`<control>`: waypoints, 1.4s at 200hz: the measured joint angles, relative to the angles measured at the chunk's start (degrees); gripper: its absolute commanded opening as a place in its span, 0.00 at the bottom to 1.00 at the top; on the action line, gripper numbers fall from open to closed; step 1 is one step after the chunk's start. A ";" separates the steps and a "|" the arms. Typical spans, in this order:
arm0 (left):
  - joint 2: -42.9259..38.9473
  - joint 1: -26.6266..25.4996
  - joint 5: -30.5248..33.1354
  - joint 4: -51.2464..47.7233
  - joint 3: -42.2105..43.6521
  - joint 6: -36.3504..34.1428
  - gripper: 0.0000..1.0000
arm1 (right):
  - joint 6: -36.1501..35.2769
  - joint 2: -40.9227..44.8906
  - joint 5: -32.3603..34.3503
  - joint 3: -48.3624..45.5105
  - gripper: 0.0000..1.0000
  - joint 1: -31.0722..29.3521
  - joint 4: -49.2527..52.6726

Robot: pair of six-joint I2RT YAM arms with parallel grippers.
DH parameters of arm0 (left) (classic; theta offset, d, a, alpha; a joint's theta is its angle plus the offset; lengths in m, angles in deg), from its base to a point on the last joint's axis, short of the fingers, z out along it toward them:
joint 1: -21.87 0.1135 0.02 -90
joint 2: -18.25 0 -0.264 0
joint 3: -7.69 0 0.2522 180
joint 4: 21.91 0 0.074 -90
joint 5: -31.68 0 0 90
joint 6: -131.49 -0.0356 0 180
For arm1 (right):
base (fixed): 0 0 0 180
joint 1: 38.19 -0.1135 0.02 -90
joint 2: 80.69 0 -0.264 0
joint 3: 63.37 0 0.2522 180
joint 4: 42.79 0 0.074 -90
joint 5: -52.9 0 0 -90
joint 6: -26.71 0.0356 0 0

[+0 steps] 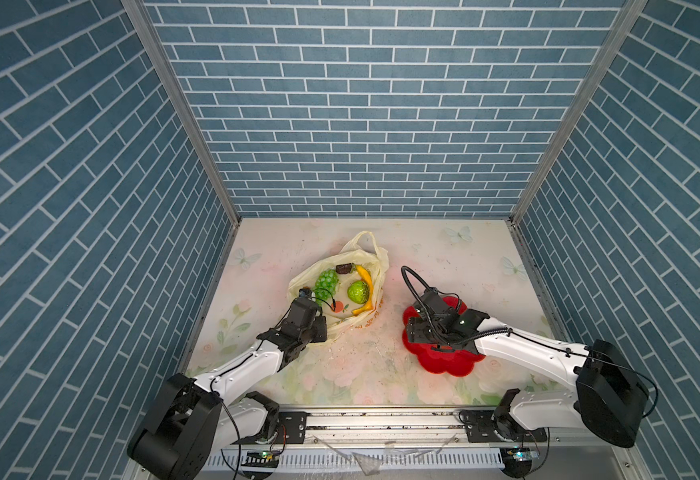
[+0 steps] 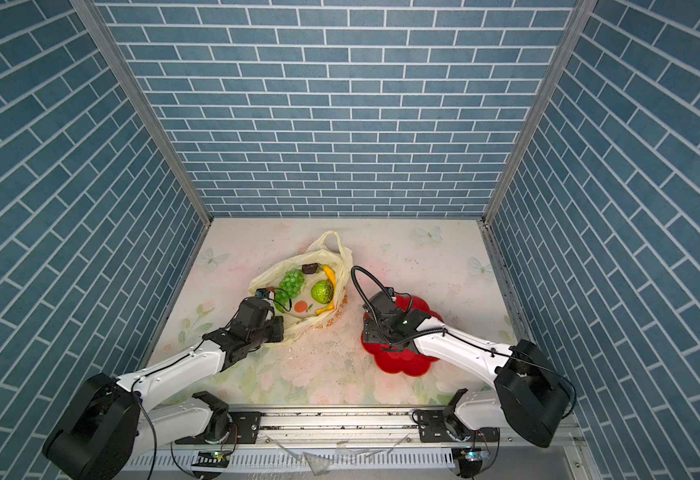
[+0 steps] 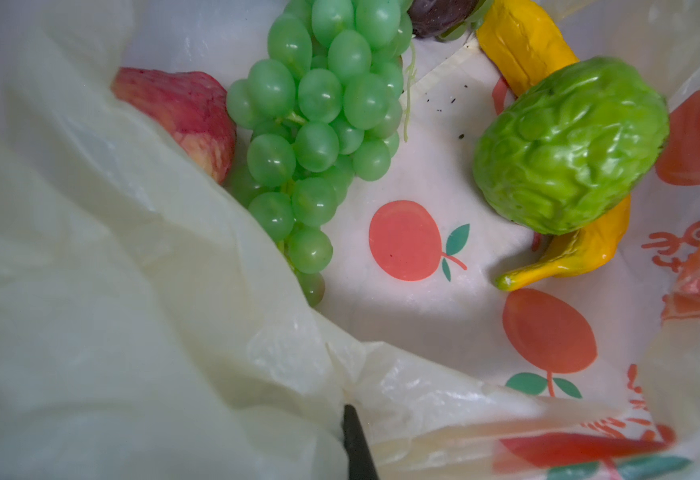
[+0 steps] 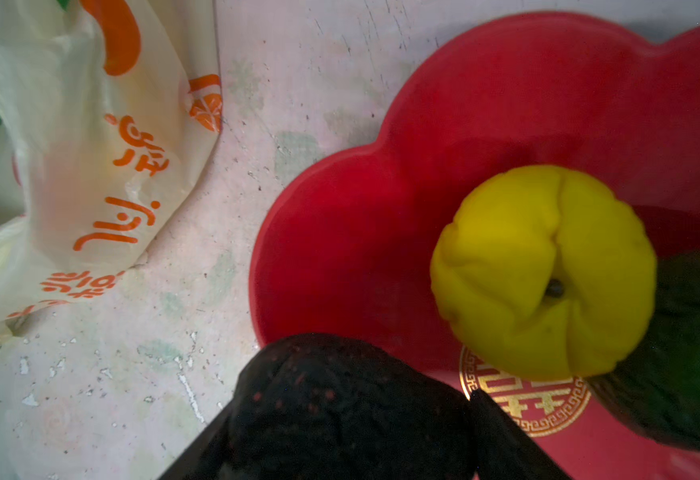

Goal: Take the fake fruits out of the plastic bag
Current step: 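Lower the dark fruit into the red plate and open the right gripper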

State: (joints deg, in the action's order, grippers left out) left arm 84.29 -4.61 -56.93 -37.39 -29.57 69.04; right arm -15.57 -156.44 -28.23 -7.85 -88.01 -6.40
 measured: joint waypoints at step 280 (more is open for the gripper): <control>0.02 0.00 0.00 0.76 0.63 0.02 0.00 | 3.02 1.03 2.73 -5.07 0.96 -0.02 -5.66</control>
State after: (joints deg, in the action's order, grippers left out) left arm 84.31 -4.61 -56.93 -36.63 -28.94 69.06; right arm -12.55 -155.41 -25.50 -12.92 -88.03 -12.06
